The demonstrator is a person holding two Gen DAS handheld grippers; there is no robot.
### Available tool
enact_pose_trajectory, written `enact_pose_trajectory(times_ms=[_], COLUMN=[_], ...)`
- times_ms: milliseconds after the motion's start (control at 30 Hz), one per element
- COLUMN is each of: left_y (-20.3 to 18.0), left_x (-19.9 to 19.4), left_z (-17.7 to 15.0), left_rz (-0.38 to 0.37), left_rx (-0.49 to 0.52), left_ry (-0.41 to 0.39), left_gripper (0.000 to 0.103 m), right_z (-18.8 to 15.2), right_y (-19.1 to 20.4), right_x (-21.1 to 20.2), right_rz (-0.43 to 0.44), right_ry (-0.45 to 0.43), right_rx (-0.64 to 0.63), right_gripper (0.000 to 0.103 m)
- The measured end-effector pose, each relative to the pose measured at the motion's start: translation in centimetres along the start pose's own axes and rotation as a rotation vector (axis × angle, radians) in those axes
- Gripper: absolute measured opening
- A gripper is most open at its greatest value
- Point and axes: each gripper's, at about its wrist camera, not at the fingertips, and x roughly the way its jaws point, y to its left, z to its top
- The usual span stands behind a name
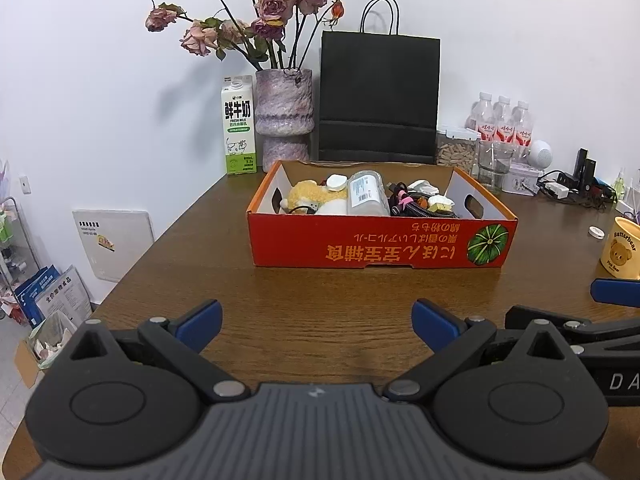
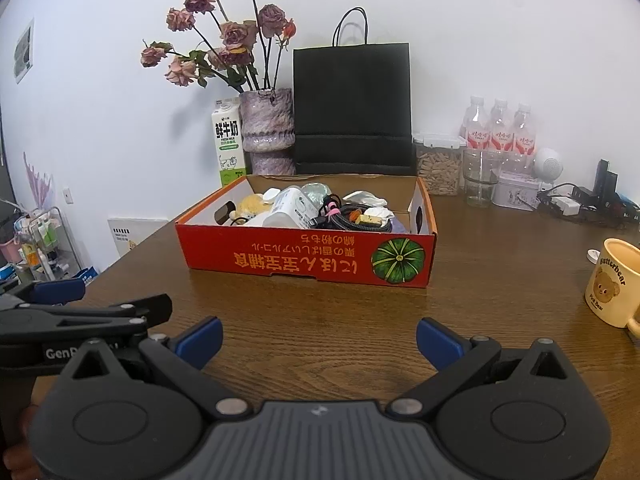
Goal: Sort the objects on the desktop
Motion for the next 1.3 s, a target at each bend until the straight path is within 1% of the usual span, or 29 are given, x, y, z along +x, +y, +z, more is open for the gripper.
enact_pose_trajectory(times_ms=[1300], left_y=[0.02], left_x=[-0.58], left_z=[-0.19], left_rz=[0.007], left_rx=[0.003], left_ry=[-0.005], left_gripper=[0.103], right_z=[-0.17], right_y=[0.1], right_x=[-0.42], right_rz=[-0.009], right_ry=[0.0], right_rx=[-0.006], right_gripper=[0.103])
